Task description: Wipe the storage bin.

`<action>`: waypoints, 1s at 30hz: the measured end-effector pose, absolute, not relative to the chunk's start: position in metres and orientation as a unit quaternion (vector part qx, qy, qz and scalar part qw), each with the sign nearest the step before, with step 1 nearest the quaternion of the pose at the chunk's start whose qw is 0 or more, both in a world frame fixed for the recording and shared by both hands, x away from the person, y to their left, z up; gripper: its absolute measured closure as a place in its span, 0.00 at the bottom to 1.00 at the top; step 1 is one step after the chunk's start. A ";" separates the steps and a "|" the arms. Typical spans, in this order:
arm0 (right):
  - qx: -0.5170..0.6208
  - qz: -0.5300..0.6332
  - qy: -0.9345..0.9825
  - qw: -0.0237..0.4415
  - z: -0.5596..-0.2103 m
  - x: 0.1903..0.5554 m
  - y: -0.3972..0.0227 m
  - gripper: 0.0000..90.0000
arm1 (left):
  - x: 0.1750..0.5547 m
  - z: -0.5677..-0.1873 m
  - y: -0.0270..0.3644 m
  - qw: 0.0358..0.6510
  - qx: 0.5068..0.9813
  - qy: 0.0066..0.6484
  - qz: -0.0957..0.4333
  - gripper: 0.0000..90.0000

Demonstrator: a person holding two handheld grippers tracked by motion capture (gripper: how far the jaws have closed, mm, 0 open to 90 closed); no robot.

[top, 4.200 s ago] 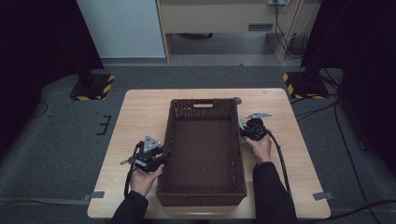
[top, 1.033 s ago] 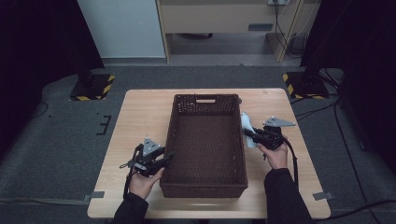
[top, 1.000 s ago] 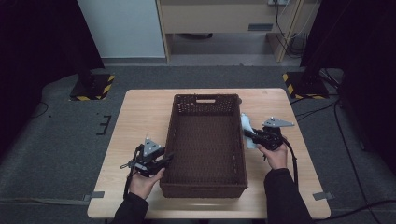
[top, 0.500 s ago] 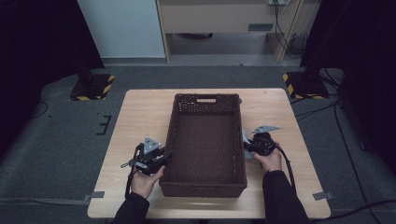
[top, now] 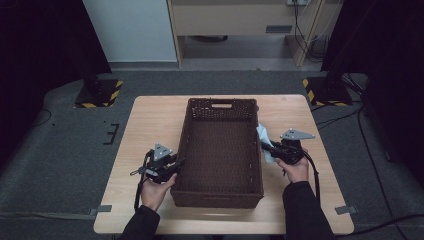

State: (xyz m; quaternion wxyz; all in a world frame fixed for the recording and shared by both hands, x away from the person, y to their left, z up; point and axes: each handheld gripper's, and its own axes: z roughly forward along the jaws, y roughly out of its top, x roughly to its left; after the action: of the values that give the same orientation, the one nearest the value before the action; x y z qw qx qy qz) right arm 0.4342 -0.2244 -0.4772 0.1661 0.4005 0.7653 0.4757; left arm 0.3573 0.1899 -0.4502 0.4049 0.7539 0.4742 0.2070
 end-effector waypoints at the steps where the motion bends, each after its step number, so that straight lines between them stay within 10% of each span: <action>1: 0.405 0.466 0.770 0.161 -0.481 0.435 -0.224 0.86 | 0.357 -0.450 0.191 0.402 0.755 0.473 0.210 0.70; 12: 0.419 0.368 0.822 0.115 -0.525 0.442 -0.207 0.86 | 0.345 -0.447 0.195 0.408 0.759 0.461 0.213 0.57; 22: 0.384 0.494 0.761 0.170 -0.470 0.417 -0.225 0.86 | 0.342 -0.450 0.192 0.407 0.761 0.467 0.193 0.71; 30: 0.384 0.443 0.796 0.148 -0.489 0.409 -0.217 0.86 | 0.341 -0.450 0.190 0.405 0.758 0.471 0.200 0.75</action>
State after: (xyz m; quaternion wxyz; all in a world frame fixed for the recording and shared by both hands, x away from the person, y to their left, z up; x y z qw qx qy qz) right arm 0.4086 -0.2172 -0.4892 0.1477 0.3845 0.7964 0.4429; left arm 0.3407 0.1897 -0.4497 0.4048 0.7575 0.4713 0.2004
